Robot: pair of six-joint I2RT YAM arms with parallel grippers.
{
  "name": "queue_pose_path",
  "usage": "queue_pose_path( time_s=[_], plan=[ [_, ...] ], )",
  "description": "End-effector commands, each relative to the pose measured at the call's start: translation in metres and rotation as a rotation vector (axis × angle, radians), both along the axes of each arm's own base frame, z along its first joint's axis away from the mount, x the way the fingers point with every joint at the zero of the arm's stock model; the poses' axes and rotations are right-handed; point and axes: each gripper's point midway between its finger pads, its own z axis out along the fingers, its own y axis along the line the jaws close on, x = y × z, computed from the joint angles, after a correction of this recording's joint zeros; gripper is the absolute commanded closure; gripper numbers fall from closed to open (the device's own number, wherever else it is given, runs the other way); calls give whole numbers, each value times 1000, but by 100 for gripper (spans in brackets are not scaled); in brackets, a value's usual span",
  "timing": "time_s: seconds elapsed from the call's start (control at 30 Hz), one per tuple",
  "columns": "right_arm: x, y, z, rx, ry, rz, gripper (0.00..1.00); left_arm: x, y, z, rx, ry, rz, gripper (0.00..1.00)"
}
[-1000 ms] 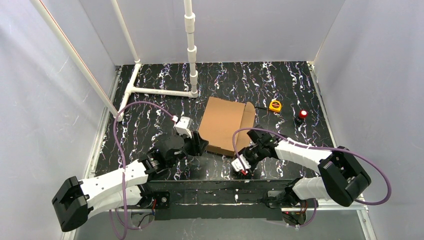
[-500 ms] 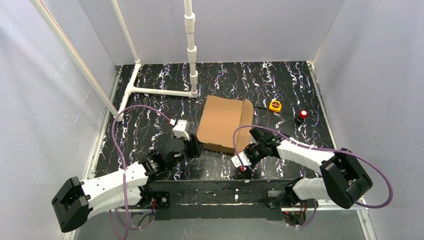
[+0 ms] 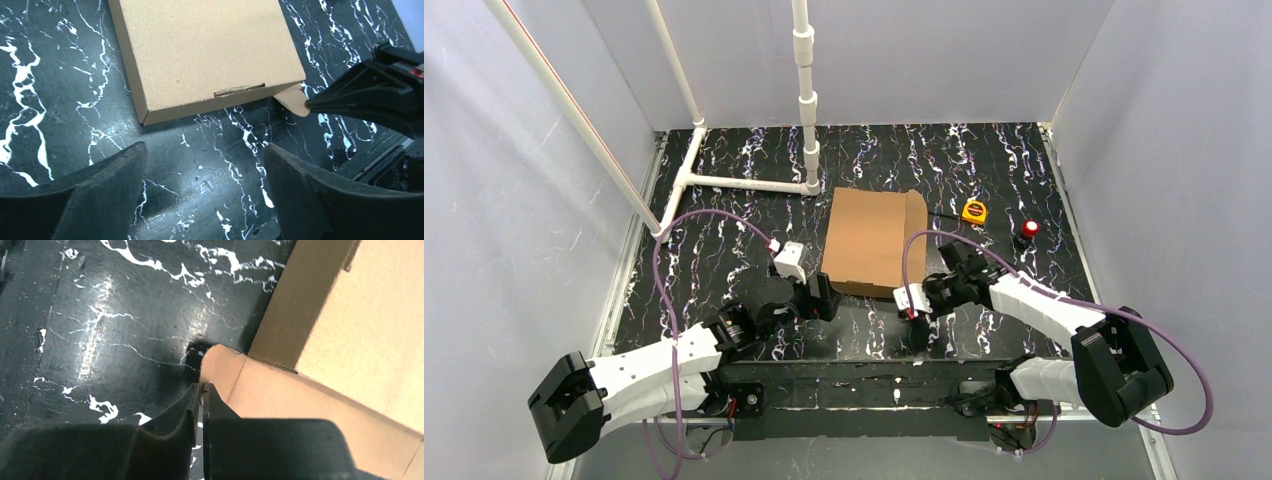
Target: Fold the paper box
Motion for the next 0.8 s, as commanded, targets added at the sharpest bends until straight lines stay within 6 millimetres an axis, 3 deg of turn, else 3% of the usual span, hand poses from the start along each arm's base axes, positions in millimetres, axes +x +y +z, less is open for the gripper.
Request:
queue_pose_path(
  time_s=[0.0, 0.17, 0.3, 0.33, 0.4, 0.6, 0.77],
  plan=[
    [15, -4, 15, 37, 21, -103, 85, 1, -1, 6, 6, -23, -25, 6],
    [27, -14, 15, 66, 46, -207, 77, 5, -1, 13, -63, 13, -11, 2],
    [28, -9, 16, 102, 77, -239, 64, 7, -7, 14, -160, 122, 1, 2],
    [26, -8, 14, 113, 79, -229, 56, 9, -15, 19, -235, 201, 7, 2],
    [20, -10, 9, 101, 73, -194, 50, 13, -16, 23, -255, 209, 23, 2],
    [11, -10, -1, 87, 34, -99, 43, 18, -11, 21, -263, 209, 55, 2],
    [1, -12, -6, 73, 14, -28, 31, 18, -5, 15, -269, 219, 79, 2]
  ],
)
